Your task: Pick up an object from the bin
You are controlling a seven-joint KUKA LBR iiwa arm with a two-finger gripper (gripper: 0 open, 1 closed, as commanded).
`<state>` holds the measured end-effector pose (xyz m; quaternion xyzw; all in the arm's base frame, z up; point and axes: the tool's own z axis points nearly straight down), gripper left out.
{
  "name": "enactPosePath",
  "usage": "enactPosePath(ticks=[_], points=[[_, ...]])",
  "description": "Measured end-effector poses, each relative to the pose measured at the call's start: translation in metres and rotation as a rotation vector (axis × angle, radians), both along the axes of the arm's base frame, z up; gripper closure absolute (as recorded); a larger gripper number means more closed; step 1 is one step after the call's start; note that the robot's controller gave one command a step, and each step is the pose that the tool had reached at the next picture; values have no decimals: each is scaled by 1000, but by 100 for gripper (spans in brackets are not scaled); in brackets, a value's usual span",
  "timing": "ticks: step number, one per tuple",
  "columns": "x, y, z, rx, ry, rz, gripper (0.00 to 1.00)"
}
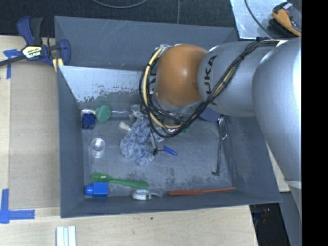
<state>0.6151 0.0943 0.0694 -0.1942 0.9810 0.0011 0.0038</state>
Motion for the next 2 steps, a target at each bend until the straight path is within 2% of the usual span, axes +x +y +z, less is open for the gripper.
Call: enactPosePath(ticks=[1,2], points=[[0,1,1,0,-2,46,0],[3,1,4,4,-10,0,100]])
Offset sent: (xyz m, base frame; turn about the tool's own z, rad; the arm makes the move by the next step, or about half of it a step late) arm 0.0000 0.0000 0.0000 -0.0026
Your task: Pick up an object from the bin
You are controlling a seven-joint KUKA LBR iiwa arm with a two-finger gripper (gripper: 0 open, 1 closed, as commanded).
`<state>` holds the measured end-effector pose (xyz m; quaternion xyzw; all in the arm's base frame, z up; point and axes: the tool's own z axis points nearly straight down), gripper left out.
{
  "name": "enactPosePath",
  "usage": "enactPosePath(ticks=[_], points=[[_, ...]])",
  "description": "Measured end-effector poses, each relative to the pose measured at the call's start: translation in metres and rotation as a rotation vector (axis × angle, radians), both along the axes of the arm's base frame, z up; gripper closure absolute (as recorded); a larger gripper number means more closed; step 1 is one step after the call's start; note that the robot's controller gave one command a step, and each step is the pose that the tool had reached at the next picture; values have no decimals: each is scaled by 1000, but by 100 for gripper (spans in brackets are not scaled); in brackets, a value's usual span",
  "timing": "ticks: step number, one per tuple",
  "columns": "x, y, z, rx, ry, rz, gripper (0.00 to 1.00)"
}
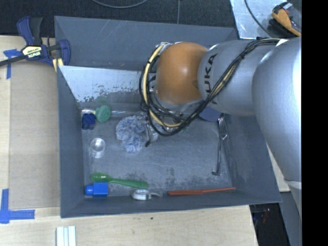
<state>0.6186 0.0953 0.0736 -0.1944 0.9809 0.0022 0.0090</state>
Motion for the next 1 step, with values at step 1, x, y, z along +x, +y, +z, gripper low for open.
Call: enactPosePath(ticks=[1], points=[[0,0,0,0,0,-1,100]])
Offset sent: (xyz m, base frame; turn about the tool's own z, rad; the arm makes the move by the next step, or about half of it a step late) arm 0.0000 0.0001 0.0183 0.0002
